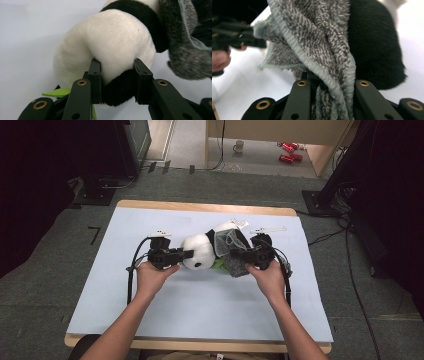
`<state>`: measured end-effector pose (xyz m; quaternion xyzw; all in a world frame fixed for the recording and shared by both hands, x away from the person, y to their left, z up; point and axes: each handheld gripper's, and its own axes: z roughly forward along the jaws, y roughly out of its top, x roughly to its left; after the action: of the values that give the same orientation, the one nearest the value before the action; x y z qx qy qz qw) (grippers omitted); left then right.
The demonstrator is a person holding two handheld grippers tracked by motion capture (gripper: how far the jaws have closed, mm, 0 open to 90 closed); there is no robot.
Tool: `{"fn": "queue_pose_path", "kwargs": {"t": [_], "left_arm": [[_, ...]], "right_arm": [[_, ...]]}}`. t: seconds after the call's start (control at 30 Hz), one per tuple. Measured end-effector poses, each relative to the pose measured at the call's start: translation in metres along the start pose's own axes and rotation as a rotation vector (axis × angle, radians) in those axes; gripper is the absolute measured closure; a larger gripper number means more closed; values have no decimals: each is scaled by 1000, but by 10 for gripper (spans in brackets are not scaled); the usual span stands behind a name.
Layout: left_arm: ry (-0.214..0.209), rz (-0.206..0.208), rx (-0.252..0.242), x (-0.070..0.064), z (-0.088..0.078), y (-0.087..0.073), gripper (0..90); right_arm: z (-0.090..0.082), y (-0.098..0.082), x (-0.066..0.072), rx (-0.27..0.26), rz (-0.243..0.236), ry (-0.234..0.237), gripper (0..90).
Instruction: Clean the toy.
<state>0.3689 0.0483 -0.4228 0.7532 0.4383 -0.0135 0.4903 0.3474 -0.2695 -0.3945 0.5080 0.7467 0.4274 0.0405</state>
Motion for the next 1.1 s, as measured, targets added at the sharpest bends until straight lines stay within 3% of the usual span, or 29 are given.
{"fn": "queue_pose_path", "kwargs": {"t": [0.07, 0.3, 0.43, 0.53, 0.7, 0.8, 0.9, 1.0, 1.1], "left_arm": [[-24, -27, 3, -4, 0, -1, 664], [-9, -11, -12, -24, -4, -11, 668], [34, 41, -17, -34, 0, -19, 663], [33, 43, -46, -26, -4, -20, 607], [18, 134, -51, -14, -16, -20, 475], [-4, 136, -86, -2, -29, -16, 434], [-50, 138, -66, 12, -32, -10, 393], [-45, 167, -54, 21, -31, -4, 390], [-75, 171, -48, 28, -30, 3, 382]], "right_arm": [[-1, 0, -6, -22, 22, 7, 761], [-6, 5, -8, -38, 27, 0, 762], [-5, 8, -9, -23, 3, -17, 761], [0, 8, -15, -26, -16, -2, 760], [6, 10, -18, -34, -34, -6, 762], [6, 12, -19, -33, -30, -2, 762], [6, 12, -22, -27, -29, 6, 760], [6, 12, -24, -28, -32, 13, 759], [7, 11, -26, -30, -33, 15, 759]]}}
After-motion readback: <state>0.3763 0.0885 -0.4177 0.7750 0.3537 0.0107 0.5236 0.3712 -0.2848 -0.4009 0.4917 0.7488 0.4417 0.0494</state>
